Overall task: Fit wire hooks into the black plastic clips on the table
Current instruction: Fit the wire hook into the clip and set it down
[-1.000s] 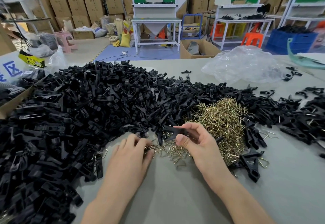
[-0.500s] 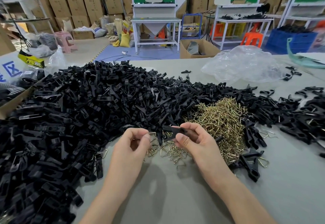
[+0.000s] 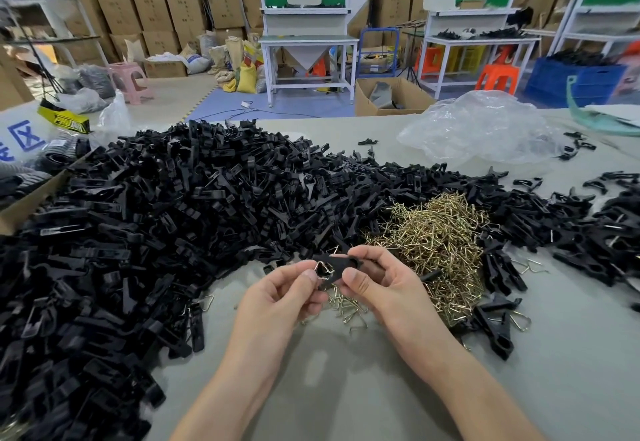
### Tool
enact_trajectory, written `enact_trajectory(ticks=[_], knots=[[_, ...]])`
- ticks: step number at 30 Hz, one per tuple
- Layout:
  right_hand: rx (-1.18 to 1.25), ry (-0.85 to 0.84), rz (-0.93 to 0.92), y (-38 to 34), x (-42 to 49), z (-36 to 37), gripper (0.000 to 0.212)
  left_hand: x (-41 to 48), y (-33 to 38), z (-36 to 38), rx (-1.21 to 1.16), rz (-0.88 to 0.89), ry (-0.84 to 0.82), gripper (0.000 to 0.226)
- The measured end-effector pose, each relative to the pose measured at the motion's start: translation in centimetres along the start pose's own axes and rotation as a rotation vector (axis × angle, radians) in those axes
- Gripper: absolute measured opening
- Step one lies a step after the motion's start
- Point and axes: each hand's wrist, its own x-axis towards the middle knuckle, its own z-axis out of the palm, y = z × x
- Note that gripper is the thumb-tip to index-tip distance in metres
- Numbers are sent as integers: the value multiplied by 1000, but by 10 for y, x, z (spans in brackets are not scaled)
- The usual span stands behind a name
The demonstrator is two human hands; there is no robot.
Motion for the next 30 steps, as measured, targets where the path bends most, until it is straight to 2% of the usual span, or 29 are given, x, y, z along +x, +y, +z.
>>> enact_trajectory(ticks=[4, 7, 9, 11, 15, 19, 26, 29, 30], knots=[[-69, -40, -18, -1, -2, 2, 33, 0, 2, 2, -102, -79, -8, 20], [-81, -36, -24, -2, -3, 3, 29, 1, 0, -2, -27, -74, -24, 12], [-72, -30, -25, -3, -4, 3, 31, 1, -1, -2, 7, -65, -44, 19], [-79, -29, -31, -4, -4, 3, 35, 1, 0, -2, -32, -59, -30, 23], [-116, -42, -40, -5, -5, 4, 33, -1, 3, -2, -53, -58, -25, 11], [-160, -57, -41, -7, -6, 5, 29, -3, 3, 0, -7, -97, -26, 24], [-198, -89, -69, -3, -7, 6, 29, -5, 1, 5, -20, -77, 11, 20], [-183, -80, -69, -4, -6, 4, 28, -6, 5, 5, -179, -167, -127, 9], [-164, -86, -65, -4, -6, 3, 27, -7, 6, 3, -252, -209, -191, 15]])
